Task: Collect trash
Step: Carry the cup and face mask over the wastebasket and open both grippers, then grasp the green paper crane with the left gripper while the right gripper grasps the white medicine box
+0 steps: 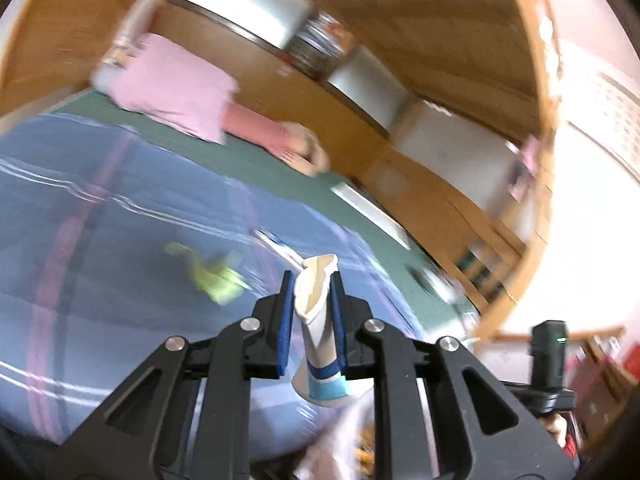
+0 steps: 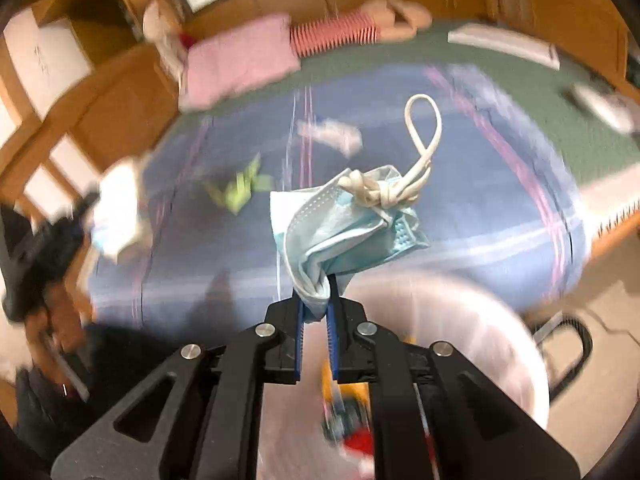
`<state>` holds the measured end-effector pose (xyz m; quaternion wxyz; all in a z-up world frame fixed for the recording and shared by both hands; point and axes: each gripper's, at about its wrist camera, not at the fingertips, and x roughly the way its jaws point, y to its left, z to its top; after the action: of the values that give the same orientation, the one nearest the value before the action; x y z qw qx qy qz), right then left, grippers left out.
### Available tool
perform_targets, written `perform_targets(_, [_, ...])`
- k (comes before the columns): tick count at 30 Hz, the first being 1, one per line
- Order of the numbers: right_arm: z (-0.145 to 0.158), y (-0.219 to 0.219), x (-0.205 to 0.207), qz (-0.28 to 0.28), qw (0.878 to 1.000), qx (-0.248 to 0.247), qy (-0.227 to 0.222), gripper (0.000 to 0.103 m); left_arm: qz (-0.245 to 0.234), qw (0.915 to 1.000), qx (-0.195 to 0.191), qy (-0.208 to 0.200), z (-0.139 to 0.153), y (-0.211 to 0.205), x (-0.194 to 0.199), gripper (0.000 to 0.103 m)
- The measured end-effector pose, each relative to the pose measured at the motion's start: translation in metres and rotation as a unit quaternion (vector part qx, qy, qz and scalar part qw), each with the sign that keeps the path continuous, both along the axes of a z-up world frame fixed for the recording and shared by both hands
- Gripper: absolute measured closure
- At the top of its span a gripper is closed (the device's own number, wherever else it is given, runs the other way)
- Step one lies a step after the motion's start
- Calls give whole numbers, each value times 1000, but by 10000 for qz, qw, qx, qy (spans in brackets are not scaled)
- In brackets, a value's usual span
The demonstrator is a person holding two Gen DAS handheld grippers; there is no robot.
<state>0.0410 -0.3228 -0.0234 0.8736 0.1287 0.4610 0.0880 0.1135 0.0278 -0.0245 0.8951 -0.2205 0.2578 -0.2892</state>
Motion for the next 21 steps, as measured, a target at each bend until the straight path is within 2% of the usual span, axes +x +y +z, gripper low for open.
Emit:
perform_targets(2, [-16,-2,-24,233,9987,-172,424,89,-431,9990,127,-2,0,-27,-13,85])
perform_targets(3, [-19,-2,-32,281,9980,-239,506,75,-596,9981,174,11,-2,-39,-18,85])
perform_targets(4, [-21,-5,-41,270,9977,-345,513,51,-804,9965,217,34,-4,-51,-26,85])
perform_targets(6, [-13,-18,-54,-98,9987,-448,241,29,-1209,9920,340,105,-12,-78,-38,85])
perform_targets(7, [-4,-31,-60,-417,9987,-279,-20,29,-1400,9892,405,158,-16,-90,-43,85])
perform_targets(10, [12,-65,-66,-1033,9922,564,-401,28,-1931,9786,635,331,-31,-120,-54,82])
perform_targets(12, [20,-79,-65,-1311,9866,750,-618,28,-2305,9676,965,370,-41,-143,-64,66])
perform_targets(13, [22,-83,-62,-1402,9852,716,-676,28,-2340,9655,1080,361,-45,-146,-67,59])
perform_targets(14, [23,-84,-58,-1441,9849,665,-692,28,-2362,9634,1214,363,-49,-151,-68,39])
perform_targets(15, [23,-85,-56,-1452,9848,652,-696,28,-2320,9634,1288,374,-51,-152,-67,22])
perform_targets(18, [16,-85,-40,-1407,9855,737,-593,28,-1913,9711,1366,400,-51,-139,-49,16])
perform_targets(19, [14,-85,-33,-1366,9863,752,-533,28,-1522,9774,1390,466,-51,-126,-32,14])
perform_targets(21, [11,-80,-18,-1284,9883,678,-462,28,-859,9848,1378,610,-52,-103,-5,12])
